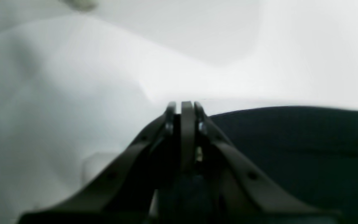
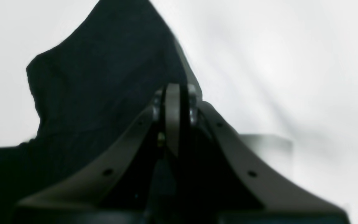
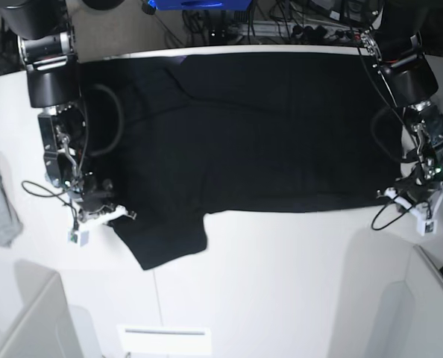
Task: Fold the T-shirt properly
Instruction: 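Grasp the hem corners with both grippers, then fold the hem up over the shirt toward the collar with both grippers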
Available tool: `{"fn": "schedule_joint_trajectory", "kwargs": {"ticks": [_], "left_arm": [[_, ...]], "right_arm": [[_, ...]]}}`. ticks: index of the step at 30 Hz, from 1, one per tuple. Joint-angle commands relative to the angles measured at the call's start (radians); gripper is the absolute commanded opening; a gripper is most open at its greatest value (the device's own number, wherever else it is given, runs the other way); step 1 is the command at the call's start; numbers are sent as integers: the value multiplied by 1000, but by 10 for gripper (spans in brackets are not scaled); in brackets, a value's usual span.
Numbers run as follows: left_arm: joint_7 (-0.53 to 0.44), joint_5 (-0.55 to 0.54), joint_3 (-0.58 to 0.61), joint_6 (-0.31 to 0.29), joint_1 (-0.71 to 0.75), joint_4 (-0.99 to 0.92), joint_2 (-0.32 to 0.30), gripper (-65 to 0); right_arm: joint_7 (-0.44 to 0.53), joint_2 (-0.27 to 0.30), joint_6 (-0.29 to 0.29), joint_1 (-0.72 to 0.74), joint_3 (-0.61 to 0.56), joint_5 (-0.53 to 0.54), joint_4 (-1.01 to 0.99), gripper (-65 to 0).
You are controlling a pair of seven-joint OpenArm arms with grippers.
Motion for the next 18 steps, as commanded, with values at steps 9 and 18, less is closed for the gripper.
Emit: {"fn": "schedule_joint_trajectory", "kwargs": {"ticks": [9,18], "left_arm": [[8,-11,-17,1,72,162,-19,-650],[110,-231,-94,6,169,298,-22,-650]], "right_arm": [[11,12,4,-37,71,5,103,-650],[-93,12,4,-82,156,5,205,-650]]}}
